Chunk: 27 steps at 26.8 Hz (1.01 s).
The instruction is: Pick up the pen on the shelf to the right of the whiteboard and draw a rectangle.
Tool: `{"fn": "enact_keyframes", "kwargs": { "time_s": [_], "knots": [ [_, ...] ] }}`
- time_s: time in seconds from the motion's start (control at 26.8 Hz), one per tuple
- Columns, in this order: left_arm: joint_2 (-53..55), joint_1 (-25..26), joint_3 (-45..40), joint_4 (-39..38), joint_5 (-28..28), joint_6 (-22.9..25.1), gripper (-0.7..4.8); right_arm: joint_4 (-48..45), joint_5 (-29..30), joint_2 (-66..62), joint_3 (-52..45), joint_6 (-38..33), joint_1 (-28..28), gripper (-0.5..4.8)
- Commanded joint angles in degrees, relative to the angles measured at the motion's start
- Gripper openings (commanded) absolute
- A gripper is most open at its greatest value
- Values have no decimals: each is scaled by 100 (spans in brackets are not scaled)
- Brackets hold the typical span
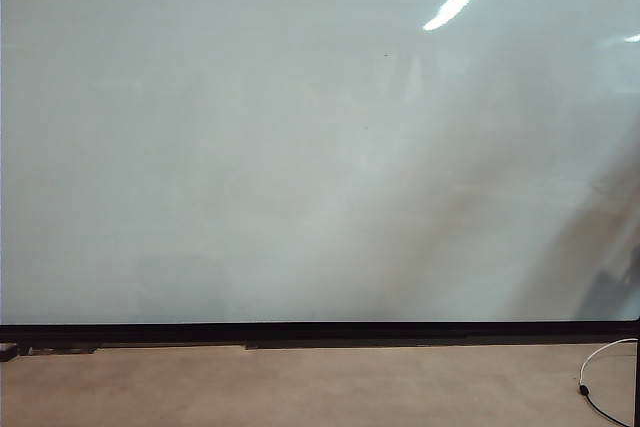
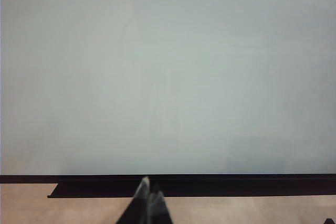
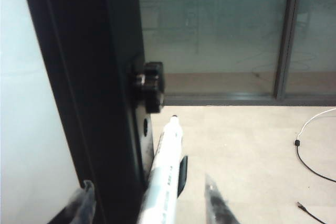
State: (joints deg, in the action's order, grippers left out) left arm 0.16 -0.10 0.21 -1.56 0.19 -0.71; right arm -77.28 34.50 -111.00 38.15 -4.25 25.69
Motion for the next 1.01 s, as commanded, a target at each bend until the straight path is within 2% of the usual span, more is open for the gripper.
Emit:
{"fn": "enact_keyframes", "kwargs": {
  "time_s": [0.04,0.15,0.9,1.01],
  "knots": [
    [2,0,17,35,2,26,-4,-50,22,15,-2,-31,9,268],
    [2,0,15,35,0,26,-5,-37,20,13,-2,-31,9,231],
    [2,0,17,35,0,26,-5,175,168,-26,125,-35,48,196],
    [2,0,17,35,2,26,-4,157,164,-26,125,-39,48,152]
  ]
}}
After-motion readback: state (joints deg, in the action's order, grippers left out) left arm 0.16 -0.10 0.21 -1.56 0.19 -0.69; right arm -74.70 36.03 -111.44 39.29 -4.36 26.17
